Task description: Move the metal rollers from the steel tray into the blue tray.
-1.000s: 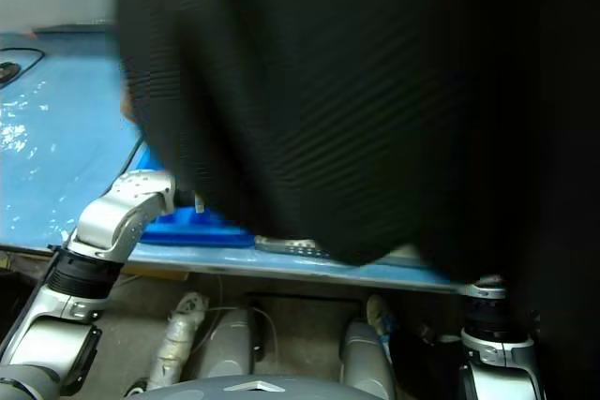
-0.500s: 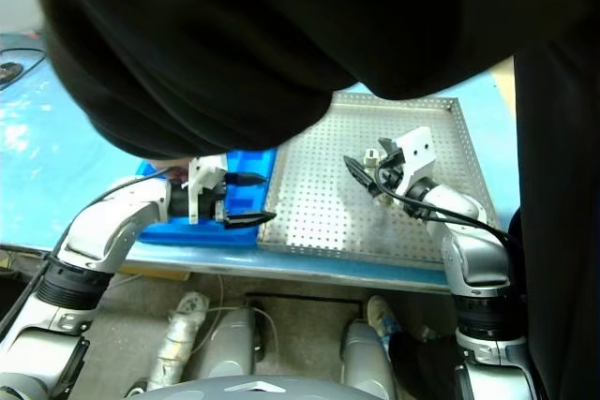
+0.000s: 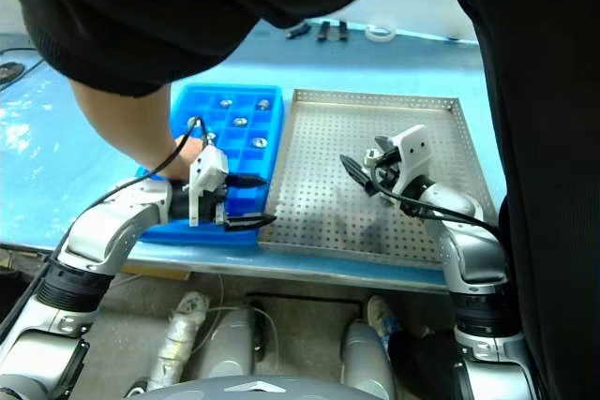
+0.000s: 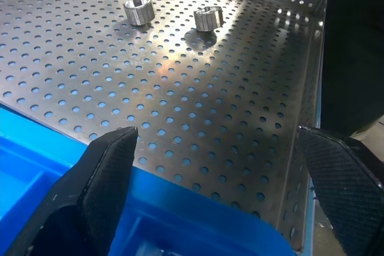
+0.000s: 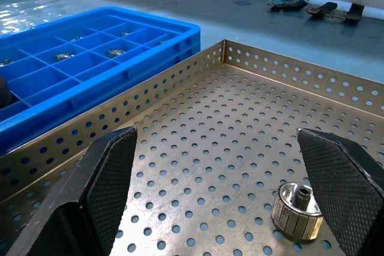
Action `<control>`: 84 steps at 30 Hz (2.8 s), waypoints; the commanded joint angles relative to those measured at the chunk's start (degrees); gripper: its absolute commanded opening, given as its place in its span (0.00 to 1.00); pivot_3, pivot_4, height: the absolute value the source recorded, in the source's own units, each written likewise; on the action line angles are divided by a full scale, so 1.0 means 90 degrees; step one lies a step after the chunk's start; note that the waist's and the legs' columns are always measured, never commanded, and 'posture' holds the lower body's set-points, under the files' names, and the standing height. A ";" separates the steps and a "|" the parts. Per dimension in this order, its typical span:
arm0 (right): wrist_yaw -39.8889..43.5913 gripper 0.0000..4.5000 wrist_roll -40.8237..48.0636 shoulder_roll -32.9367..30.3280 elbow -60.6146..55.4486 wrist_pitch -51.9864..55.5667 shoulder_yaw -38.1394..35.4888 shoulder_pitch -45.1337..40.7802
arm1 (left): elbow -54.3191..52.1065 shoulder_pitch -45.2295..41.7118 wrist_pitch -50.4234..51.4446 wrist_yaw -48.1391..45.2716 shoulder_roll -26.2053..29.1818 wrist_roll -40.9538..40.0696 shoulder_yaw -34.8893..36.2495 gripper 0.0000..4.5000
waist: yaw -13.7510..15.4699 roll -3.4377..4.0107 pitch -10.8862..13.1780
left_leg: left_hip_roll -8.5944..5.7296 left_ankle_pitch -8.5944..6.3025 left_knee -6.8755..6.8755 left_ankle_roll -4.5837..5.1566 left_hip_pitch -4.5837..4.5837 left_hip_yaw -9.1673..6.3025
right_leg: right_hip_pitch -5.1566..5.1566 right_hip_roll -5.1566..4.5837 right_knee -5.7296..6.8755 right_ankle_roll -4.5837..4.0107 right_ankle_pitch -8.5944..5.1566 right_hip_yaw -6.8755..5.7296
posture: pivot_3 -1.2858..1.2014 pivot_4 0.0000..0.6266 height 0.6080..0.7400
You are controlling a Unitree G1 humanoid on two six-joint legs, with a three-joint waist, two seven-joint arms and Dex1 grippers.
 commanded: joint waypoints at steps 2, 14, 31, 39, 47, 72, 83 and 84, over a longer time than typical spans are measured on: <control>0.0010 1.00 0.0024 -0.0077 -0.0102 -0.0129 -0.0074 -0.0088 | -0.0088 -0.0093 -0.0155 -0.0005 -0.0007 -0.0001 0.0099 1.00 | -0.0003 0.0000 0.0000 | 0.0000 0.0000 0.0000 0.0000 0.0000 0.0000 | 0.0000 0.0000 0.0000 0.0000 0.0000 0.0001 | 0.51 0.24 1.00; 0.0014 1.00 0.0011 -0.0088 -0.0045 -0.0160 -0.0057 -0.0141 | -0.0031 -0.0101 -0.0230 0.0005 -0.0031 0.0039 0.0105 1.00 | -0.0004 0.0000 0.0000 | 0.0001 0.0000 0.0000 0.0000 0.0001 0.0000 | -0.0001 0.0000 0.0000 0.0000 0.0000 0.0001 | 0.51 0.24 1.00; 0.0005 1.00 -0.0057 -0.0078 0.0094 -0.0277 0.0031 -0.0226 | -0.0061 -0.0052 -0.0263 0.0047 -0.0036 0.0047 0.0107 1.00 | -0.0004 0.0000 0.0000 | 0.0001 -0.0001 -0.0005 0.0002 0.0000 0.0000 | -0.0002 0.0000 -0.0006 0.0000 0.0000 0.0003 | 0.51 0.24 1.00; 0.0044 1.00 -0.0049 -0.0088 0.0065 -0.0261 0.0014 -0.0214 | -0.0040 -0.0055 -0.0310 0.0031 -0.0016 0.0052 0.0097 1.00 | -0.0005 0.0000 0.0000 | 0.0001 -0.0001 -0.0009 0.0001 0.0001 0.0000 | -0.0003 0.0000 -0.0006 0.0001 -0.0001 0.0003 | 0.52 0.24 1.00; 0.0050 1.00 -0.0083 -0.0047 0.0125 -0.0300 0.0062 -0.0234 | -0.0109 -0.0013 -0.0272 0.0055 0.0012 0.0036 0.0126 1.00 | -0.0002 0.0000 0.0000 | 0.0001 -0.0001 -0.0011 0.0001 0.0000 0.0000 | -0.0003 0.0000 -0.0009 0.0000 -0.0001 0.0003 | 0.52 0.24 1.00; 0.0301 1.00 0.0005 -0.0140 0.0019 -0.0284 0.0164 -0.0152 | 0.0014 -0.0163 -0.0449 0.0322 -0.0081 0.0087 0.0261 1.00 | -0.0001 0.0000 0.0000 | 0.0001 -0.0001 -0.0017 0.0001 0.0000 0.0001 | -0.0003 0.0001 -0.0018 0.0000 -0.0001 0.0002 | 0.52 0.24 1.00; 0.0690 1.00 -0.0483 0.0344 0.1690 -0.1017 0.0961 -0.1205 | -0.0123 -0.0069 -0.0169 0.1115 -0.0141 0.0039 0.0894 1.00 | 0.0002 0.0000 0.0000 | 0.0002 0.0000 -0.0024 0.0000 -0.0002 0.0001 | -0.0007 0.0003 -0.0019 -0.0006 -0.0003 -0.0001 | 0.56 0.24 1.00; 0.0694 1.00 -0.0548 0.0403 0.1924 -0.1110 0.1004 -0.1313 | -0.0235 0.0023 -0.0107 0.1159 -0.0116 -0.0002 0.0965 1.00 | 0.0014 0.0000 0.0000 | 0.0002 -0.0001 -0.0024 0.0001 -0.0006 0.0000 | -0.0008 0.0003 -0.0021 -0.0007 -0.0004 -0.0005 | 0.56 0.24 1.00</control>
